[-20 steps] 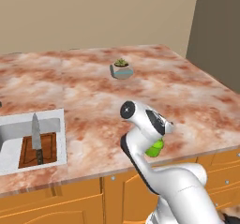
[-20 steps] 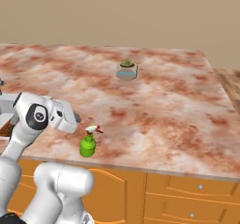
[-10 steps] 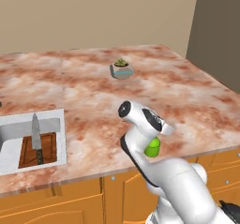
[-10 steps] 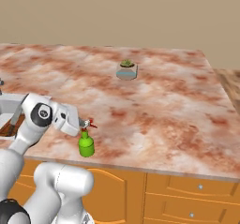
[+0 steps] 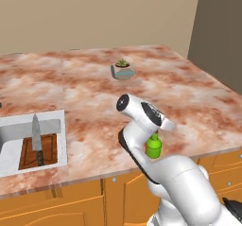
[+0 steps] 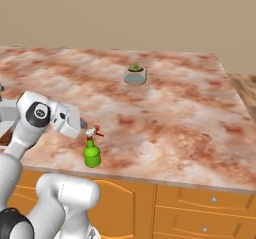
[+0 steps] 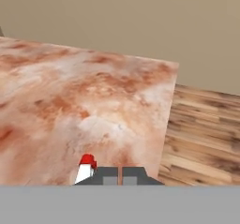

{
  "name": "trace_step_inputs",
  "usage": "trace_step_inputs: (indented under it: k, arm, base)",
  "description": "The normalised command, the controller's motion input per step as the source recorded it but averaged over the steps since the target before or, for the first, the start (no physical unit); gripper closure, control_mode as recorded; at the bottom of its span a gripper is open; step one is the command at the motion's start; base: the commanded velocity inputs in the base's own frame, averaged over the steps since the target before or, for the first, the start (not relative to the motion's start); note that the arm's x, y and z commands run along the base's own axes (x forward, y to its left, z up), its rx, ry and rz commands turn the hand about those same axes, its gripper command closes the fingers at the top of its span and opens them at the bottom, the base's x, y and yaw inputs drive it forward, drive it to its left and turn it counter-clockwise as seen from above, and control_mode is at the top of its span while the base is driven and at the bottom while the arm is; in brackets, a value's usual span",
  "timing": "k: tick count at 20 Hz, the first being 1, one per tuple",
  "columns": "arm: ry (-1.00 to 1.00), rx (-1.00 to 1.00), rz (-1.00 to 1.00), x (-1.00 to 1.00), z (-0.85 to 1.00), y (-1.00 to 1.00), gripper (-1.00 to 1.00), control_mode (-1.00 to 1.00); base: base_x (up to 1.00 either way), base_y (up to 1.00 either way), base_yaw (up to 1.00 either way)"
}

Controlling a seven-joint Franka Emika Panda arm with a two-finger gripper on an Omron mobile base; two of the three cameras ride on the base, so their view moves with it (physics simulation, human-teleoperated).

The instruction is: Move the cutting board and knife to the sink. Then move spray from the cabinet to the counter.

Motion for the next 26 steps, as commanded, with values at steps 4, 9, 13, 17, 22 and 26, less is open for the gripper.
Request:
trace_step_inputs:
  k: [4,9,13,17,22,26]
  arm:
    - [0.00,-0.10,0.00,-0.18,0.46,0.29,-1.00,-1.00]
    - [0.08,0.21,0.01,-0.29,0.44,0.02,-1.00,-1.00]
    - [0.04,0.41,0.04,-0.23,0.02,0.00,-1.00,-1.00]
    - [0.23,0.41,0.14,-0.03,0.00,-0.08,-1.00,-1.00]
    - [0.31,0.17,0.31,0.00,-0.01,-0.21,-1.00,-1.00]
    - [0.36,0.01,0.30,-0.01,0.00,0.03,-1.00,-1.00]
  base:
    - [0.00,0.00,0.00]
    - [0.00,0.00,0.00]
    - [0.00,0.00,0.00]
    - [0.00,0.00,0.00]
    - [0.00,0.00,0.00]
    - [0.00,0.00,0.00]
